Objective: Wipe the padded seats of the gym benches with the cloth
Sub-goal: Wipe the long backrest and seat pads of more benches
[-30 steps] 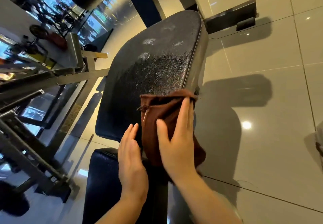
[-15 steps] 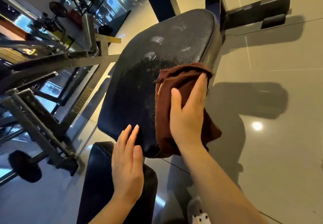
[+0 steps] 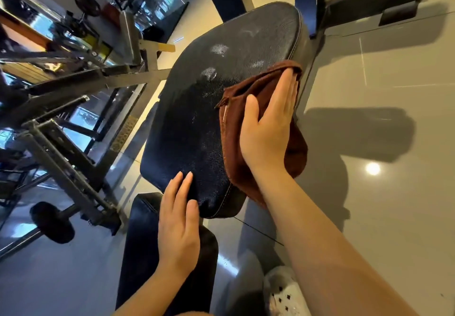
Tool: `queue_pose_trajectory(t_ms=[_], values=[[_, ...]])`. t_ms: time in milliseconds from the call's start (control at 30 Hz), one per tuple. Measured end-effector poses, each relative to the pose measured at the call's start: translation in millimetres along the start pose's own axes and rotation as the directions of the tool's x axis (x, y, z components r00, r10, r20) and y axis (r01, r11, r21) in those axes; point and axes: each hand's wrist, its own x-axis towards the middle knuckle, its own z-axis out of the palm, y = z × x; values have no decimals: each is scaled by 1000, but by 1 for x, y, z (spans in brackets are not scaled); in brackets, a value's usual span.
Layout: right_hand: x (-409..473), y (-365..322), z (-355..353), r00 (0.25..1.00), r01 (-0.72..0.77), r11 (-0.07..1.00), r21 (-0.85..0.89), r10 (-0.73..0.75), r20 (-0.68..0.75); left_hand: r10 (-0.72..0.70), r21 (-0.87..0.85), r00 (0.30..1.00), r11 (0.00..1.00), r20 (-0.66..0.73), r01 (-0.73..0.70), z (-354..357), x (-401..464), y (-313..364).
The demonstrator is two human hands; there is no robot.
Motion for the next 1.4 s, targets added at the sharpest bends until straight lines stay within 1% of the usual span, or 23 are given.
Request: queue_pose_trajectory(t_ms=[67,167,233,333,400,533,567,633,733,800,867,967,1000,1067,1133,1200,1267,1333,1400], values=[[-27,6,2,1000,16,1000,13,-16,6,-8,0,1000,1000,0,8,0,0,-1],[-101,16,2,997,62,998,25,-63,48,2,-14,1000,1000,-7,-2,0,1,-6],[-129,23,3,995,58,998,28,-60,75,7,-29,1000,1000,-9,-8,1,1,-8],[-118,22,1,994,43,997,56,-48,98,10,-27,1000,1000,-9,-10,1,-1,-10],[-81,15,0,996,51,996,76,-56,65,14,-20,1000,1000,-3,-14,0,0,-9],[2,6,-1,1000,24,1000,8,-24,10,-1,11,1000,1000,-4,1,0,1,-4],[3,7,0,999,32,999,0,-32,-5,-10,19,1000,1000,-2,10,0,0,-2],[-25,12,4,998,62,998,-1,-62,-6,-3,31,1000,1000,-6,3,0,0,0],[-97,21,6,991,119,993,-15,-118,62,-3,62,1000,998,7,2,0,0,0],[-110,20,6,993,76,997,-16,-74,87,4,63,1000,998,15,-5,0,-2,-1],[-85,14,8,997,44,999,19,-45,55,12,57,1000,998,16,-13,-1,-1,-1],[5,0,4,998,-63,998,26,63,-23,1,53,1000,999,20,-3,-1,-1,0],[41,-2,-1,995,-99,995,8,99,-24,1,50,1000,999,23,-2,-1,-1,1],[99,-5,-12,992,-125,992,-22,125,26,16,49,1000,999,18,-17,-2,0,1],[115,-6,-17,994,-96,995,-5,96,53,16,55,1000,998,18,-17,-1,2,1],[86,0,-15,998,-54,998,29,54,24,12,63,1000,998,24,-14,-1,1,2],[33,7,-10,1000,-10,998,63,11,-6,2,65,1000,998,25,-4,-1,2,2],[-17,12,-8,999,31,999,45,-32,29,0,70,1000,998,17,-1,0,1,2],[-32,12,-7,997,16,998,53,-20,77,-2,64,1000,998,13,1,0,1,1]])
